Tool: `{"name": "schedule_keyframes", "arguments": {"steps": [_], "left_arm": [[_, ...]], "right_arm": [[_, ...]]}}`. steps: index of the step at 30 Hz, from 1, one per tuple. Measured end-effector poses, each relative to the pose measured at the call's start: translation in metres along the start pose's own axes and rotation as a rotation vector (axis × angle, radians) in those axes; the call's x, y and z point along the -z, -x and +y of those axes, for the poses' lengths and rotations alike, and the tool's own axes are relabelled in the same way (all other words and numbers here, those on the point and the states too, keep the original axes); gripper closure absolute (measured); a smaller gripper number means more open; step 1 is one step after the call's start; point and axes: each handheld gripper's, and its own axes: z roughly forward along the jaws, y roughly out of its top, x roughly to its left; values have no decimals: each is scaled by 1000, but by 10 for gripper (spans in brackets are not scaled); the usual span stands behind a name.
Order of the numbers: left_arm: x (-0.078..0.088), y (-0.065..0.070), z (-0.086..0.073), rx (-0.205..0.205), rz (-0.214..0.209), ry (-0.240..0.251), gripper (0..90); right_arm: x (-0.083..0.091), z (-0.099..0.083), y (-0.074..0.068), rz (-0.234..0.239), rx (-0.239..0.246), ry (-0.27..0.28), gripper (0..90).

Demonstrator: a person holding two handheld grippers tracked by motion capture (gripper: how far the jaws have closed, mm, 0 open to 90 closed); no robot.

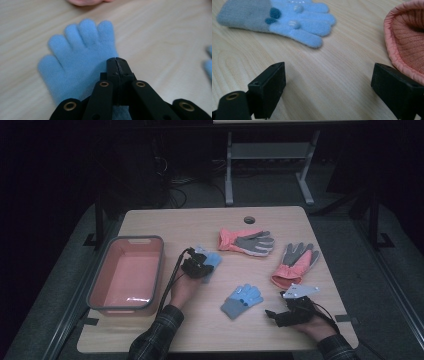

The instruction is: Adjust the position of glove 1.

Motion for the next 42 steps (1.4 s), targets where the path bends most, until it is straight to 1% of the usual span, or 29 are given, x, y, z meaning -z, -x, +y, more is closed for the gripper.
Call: {"name": "schedule_keyframes", "arguments": {"steps": [1,3,5,6,7,9,11,12,13,14,15,17,18,21,23,24,25,26,27,28,29,30,31,32,34,36,37,39,42], "left_arm": [[0,7,-1,-17,-26,-3,897],[1,12,-3,-22,-60,-2,897],[1,16,-5,-31,-82,-3,897],[1,16,-5,-31,-82,-3,897],[3,21,-7,-44,-105,-6,897],[3,23,-9,-52,-115,-5,897],[5,29,-12,-65,-149,-10,897],[5,29,-12,-65,-149,-10,897],[7,34,-14,-71,-172,-14,897],[7,37,-15,-78,-184,-20,897],[7,37,-15,-78,-184,-20,897],[9,43,-17,-98,-198,-28,896],[10,47,-19,-112,-213,-36,896],[11,54,-20,-125,-226,-33,895],[12,54,-19,-127,-230,-29,884],[16,55,-17,-114,-222,-12,777],[18,55,-16,-103,-208,4,741],[22,53,-15,-112,-188,2,703],[25,52,-15,-108,-171,3,675],[25,52,-15,-108,-171,3,633],[29,49,-16,-93,-152,8,602],[29,49,-16,-93,-152,8,592],[32,46,-18,-86,-131,1,588],[31,45,-19,-78,-125,-4,588],[30,44,-20,-72,-120,-3,588],[27,43,-21,-69,-120,-15,587],[23,42,-23,-80,-106,-35,585],[22,42,-24,-89,-107,-42,596],[20,44,-27,-143,-77,-36,663]], "right_arm": [[0,0,0,0,-1,0,124],[0,0,0,0,-1,0,124],[0,0,0,0,-1,0,124],[0,0,0,0,-1,0,124],[0,0,0,0,0,0,124],[0,0,0,0,0,0,124],[0,0,0,0,0,0,124],[0,0,0,-1,1,0,124],[0,0,0,0,0,0,124],[0,0,0,-1,1,0,124],[0,0,0,-1,1,0,124],[0,0,0,-1,1,0,124],[0,0,0,-2,-1,0,124],[0,0,0,-2,-2,0,124],[0,0,0,-3,-1,1,124],[0,0,0,-3,-2,0,124],[0,0,0,-3,-2,1,124],[0,0,0,-2,-1,0,124],[0,0,0,-3,-2,1,124],[0,0,0,-3,-2,1,124],[0,0,0,-3,-1,1,124],[0,0,0,-3,-2,1,124],[0,0,0,-3,-2,1,124],[0,0,0,-2,-2,0,124],[0,0,0,-3,-2,0,123],[0,0,0,-3,-1,1,123],[0,0,0,-4,2,-1,124],[0,0,0,-4,2,-1,124],[0,0,0,-4,2,-1,123]]}}
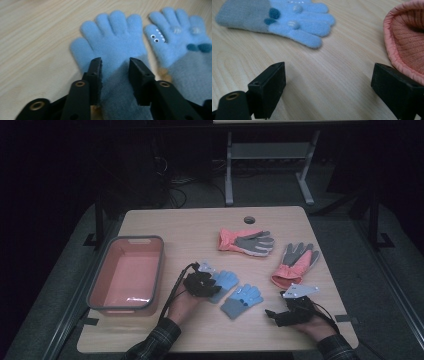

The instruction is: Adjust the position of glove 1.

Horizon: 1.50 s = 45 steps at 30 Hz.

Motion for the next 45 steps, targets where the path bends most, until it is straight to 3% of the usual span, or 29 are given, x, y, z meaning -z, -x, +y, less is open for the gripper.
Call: {"name": "schedule_keyframes", "arguments": {"steps": [2,4,8,10,11,12,16,21,28,34,43,45], "left_arm": [[-1,2,0,-31,9,5,751],[-1,3,0,-36,5,-2,821],[-1,1,1,-36,-4,-4,852],[3,-4,3,10,-48,13,858],[3,-4,3,10,-48,13,860],[7,-5,4,37,-66,36,860],[18,-2,10,45,-89,76,861],[26,11,18,82,-156,104,861],[21,32,25,49,-212,102,860],[10,45,28,17,-228,80,859],[-1,55,27,-8,-225,50,855],[-6,55,26,-30,-214,26,853]], "right_arm": [[0,0,0,0,0,0,123],[0,0,0,0,0,0,124],[0,0,0,0,0,0,124],[0,0,0,0,0,0,124],[0,0,0,0,0,0,124],[0,0,0,0,0,0,124],[0,0,0,0,0,0,124],[0,0,0,0,0,0,124],[0,0,0,1,1,-1,124],[0,0,0,1,0,-1,124],[0,0,0,1,-1,0,124],[0,0,0,1,-1,0,124]]}}
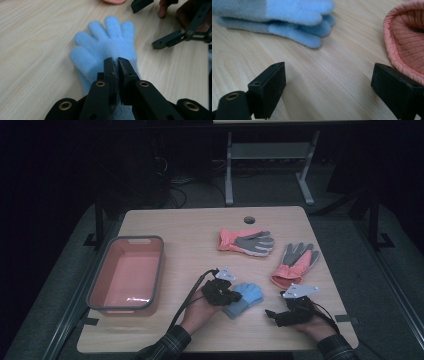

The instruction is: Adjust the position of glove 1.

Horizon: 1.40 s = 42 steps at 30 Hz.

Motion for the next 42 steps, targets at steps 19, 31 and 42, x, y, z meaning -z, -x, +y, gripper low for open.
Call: {"name": "schedule_keyframes", "arguments": {"steps": [19,31,42], "left_arm": [[-2,-4,-2,20,11,-22,186],[-15,4,2,-27,26,-39,132],[-34,8,3,-89,100,-80,131]], "right_arm": [[0,0,0,-1,0,0,124],[0,0,0,0,3,-1,124],[0,0,0,0,1,0,123]]}}
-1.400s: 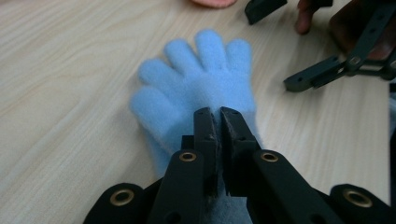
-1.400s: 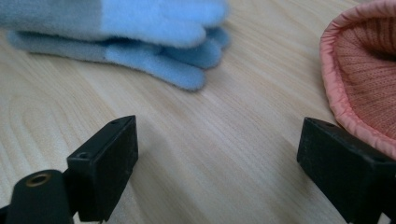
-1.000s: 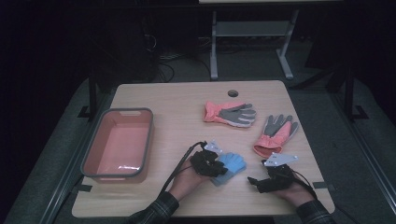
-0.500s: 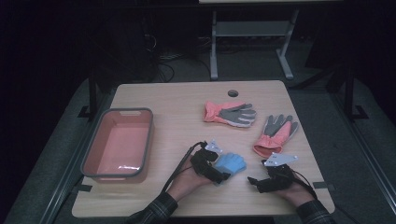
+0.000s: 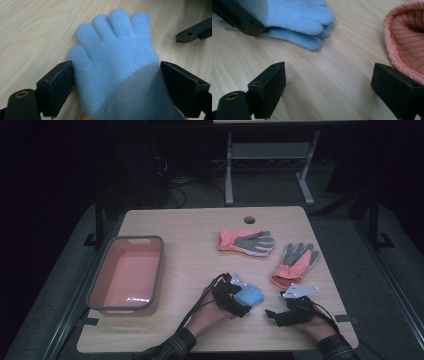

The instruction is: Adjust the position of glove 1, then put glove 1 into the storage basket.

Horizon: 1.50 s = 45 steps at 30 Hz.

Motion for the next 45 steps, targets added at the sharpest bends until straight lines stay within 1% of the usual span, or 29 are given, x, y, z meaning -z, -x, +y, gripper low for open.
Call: {"name": "schedule_keyframes", "arguments": {"steps": [1,3,4,5,6,9,11,14,15,16,17,18,19,20,21,22,23,25,27,29,30,31,34,35,38,40,41,44,45], "left_arm": [[0,0,0,0,0,0,135],[-1,3,-1,-24,22,-2,140],[-1,5,-2,-38,38,0,160],[-1,6,-2,-44,44,9,160],[0,6,-3,-39,45,16,194],[1,5,-4,-41,45,15,245],[3,4,-4,-42,43,19,319],[6,3,-5,-50,39,27,469],[7,2,-5,-43,34,29,535],[7,1,-5,-42,30,31,535],[8,-3,-6,-22,15,37,613],[9,-6,-6,-3,-3,36,640],[9,-6,-6,-3,-3,36,661],[9,-11,-6,15,-31,40,686],[9,-11,-6,15,-31,40,701],[10,-13,-7,25,-44,44,718],[10,-13,-7,25,-44,44,728],[10,-15,-7,32,-60,43,745],[10,-18,-8,62,-83,50,752],[11,-20,-9,69,-91,50,756],[12,-21,-9,95,-102,61,756],[14,-22,-9,94,-106,61,756],[19,-24,-7,109,-112,76,756],[22,-26,-7,107,-114,72,756],[30,-28,-5,126,-119,92,756],[36,-31,-4,127,-120,97,756],[36,-31,-4,127,-120,97,755],[51,-36,-2,137,-115,113,755],[51,-36,-2,137,-115,113,755]], "right_arm": [[0,0,0,0,0,0,123],[0,0,0,0,0,0,123],[0,0,0,0,0,0,123],[0,0,0,0,0,0,123],[0,0,0,0,0,0,123],[0,0,0,0,0,0,123],[0,0,0,0,0,0,123],[0,0,0,0,0,-1,124],[0,0,0,0,0,-1,123],[0,0,0,0,0,-1,123],[0,0,0,0,0,-2,123],[0,0,0,0,0,-2,123],[0,0,0,0,0,-2,123],[0,0,0,0,0,-3,123],[0,0,0,0,0,-2,123],[0,0,0,0,0,-3,123],[0,0,0,0,0,-3,123],[0,0,0,0,0,-3,123],[0,0,0,0,0,-3,123],[0,0,0,1,-4,-2,123],[0,0,0,1,-4,-2,123],[0,0,0,1,-4,-2,124],[0,0,0,1,-4,-2,123],[0,0,0,1,-4,-2,123],[0,0,0,1,-3,-2,124],[0,0,0,1,-3,-2,123],[0,0,0,1,-3,-2,123],[0,0,0,1,-3,-2,124],[0,0,0,1,-3,-2,124]]}}
